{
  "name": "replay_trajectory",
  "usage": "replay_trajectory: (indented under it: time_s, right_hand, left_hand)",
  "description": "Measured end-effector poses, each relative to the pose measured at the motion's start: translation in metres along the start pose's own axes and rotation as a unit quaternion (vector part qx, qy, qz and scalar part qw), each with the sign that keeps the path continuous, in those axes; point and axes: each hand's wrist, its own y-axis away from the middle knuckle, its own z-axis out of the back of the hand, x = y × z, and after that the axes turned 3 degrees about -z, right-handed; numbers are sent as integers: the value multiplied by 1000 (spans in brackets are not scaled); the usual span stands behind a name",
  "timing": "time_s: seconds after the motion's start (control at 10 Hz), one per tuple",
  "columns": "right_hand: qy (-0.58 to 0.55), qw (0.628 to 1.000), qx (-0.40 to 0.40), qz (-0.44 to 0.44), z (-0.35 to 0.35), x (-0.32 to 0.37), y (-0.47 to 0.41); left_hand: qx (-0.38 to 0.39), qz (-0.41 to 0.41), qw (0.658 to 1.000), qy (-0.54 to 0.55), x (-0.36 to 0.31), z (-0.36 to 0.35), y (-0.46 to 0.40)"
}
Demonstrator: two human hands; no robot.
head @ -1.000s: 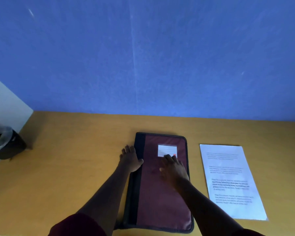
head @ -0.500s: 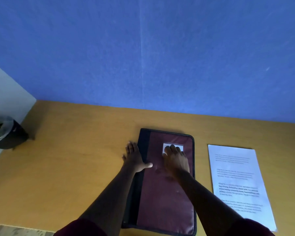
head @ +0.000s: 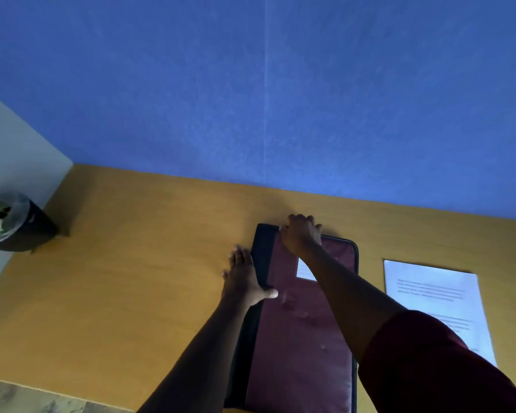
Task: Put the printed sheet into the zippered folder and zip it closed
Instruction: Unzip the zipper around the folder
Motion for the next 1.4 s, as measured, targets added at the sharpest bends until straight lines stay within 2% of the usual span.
replay_trajectory:
  time_s: [0.1,0.3,0.6,1.0,1.4]
  right_hand:
    - [-59,996,25,-69,-1,15,-11]
    - [-100,981,75,-150,7,38,-25]
    - [-112,960,167,-193,19,57,-49]
    - [-121,963,173,-170,8,63,-60]
    - [-148,966,210,-24,7,54,-56]
  left_hand:
    - [-17,4,1000,6,0,-5,1]
    - [-26,6,999,20,0,-7,0]
    - [-38,9,999,31,-1,-8,1]
    - [-43,9,998,34,-2,-9,1]
    - [-44,10,998,37,-2,-8,2]
